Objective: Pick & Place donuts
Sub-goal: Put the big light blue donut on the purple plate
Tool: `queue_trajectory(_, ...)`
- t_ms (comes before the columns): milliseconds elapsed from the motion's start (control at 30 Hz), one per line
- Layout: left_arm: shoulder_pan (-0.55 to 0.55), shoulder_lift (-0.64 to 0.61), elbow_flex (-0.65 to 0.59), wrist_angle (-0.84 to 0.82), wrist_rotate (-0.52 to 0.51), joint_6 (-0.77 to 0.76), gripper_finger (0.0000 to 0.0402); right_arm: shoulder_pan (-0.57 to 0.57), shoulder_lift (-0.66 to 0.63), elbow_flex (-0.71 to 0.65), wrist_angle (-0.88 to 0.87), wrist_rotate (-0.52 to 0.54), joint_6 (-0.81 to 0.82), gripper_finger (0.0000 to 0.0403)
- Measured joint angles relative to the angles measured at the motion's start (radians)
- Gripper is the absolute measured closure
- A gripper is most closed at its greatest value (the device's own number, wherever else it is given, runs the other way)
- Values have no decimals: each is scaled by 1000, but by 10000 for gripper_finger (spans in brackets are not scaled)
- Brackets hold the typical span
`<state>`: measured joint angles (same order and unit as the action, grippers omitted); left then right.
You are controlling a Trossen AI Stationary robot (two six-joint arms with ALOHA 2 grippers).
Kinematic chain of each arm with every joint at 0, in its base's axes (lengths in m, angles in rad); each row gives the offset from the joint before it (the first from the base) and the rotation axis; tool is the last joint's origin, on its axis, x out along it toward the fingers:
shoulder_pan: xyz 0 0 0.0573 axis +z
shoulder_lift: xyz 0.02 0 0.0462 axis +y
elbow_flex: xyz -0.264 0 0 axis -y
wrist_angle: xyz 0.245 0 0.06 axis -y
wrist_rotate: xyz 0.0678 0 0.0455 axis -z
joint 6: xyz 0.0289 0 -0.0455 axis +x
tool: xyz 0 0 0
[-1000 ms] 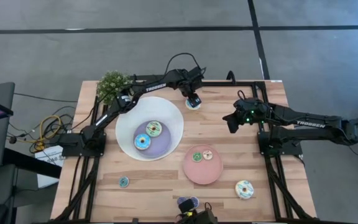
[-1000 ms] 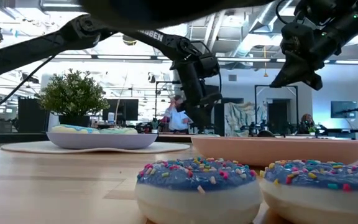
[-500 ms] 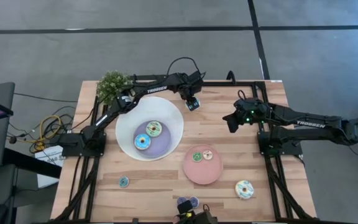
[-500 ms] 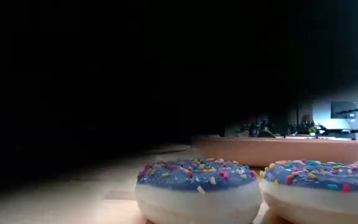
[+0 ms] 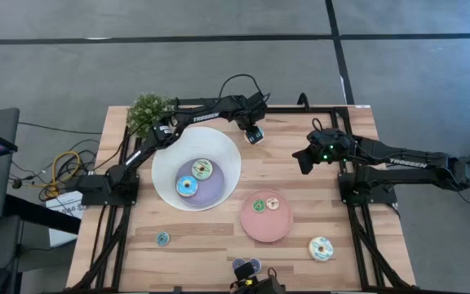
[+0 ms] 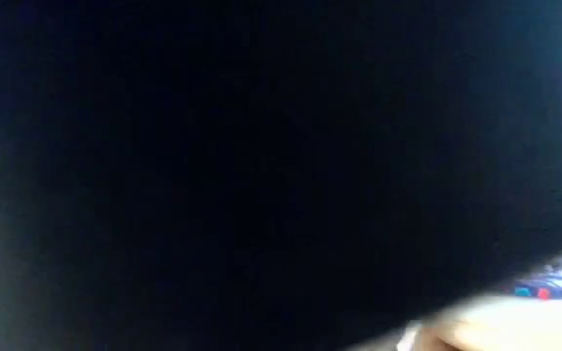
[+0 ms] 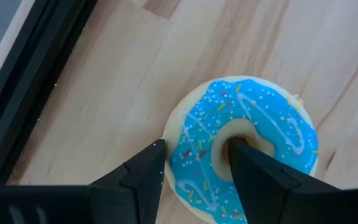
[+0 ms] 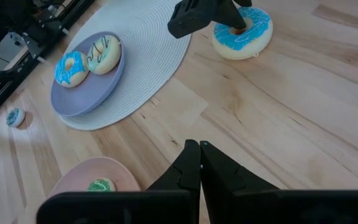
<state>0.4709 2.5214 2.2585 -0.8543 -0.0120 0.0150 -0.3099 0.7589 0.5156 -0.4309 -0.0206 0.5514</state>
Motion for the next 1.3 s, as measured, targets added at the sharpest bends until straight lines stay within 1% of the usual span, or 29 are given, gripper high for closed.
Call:
queue_trajectory(200,-1,0,0,0,-4,0,232,0,0,0,0,0,-2,402)
queue_trajectory(667,-10,0,0,-1,-54,-16,232,0,0,0,-1,0,-10,402)
queue_trajectory(1133,-10,0,0,-1,-60,-23,233,0,0,0,-1,0,-10,402)
queue_trajectory(1233,-10,0,0,-1,-63,-22,241,0,0,0,-1,-1,-10,402)
queue_trajectory(1300,-10,0,0,-2,-71,-22,254,0,0,0,-1,0,-10,402)
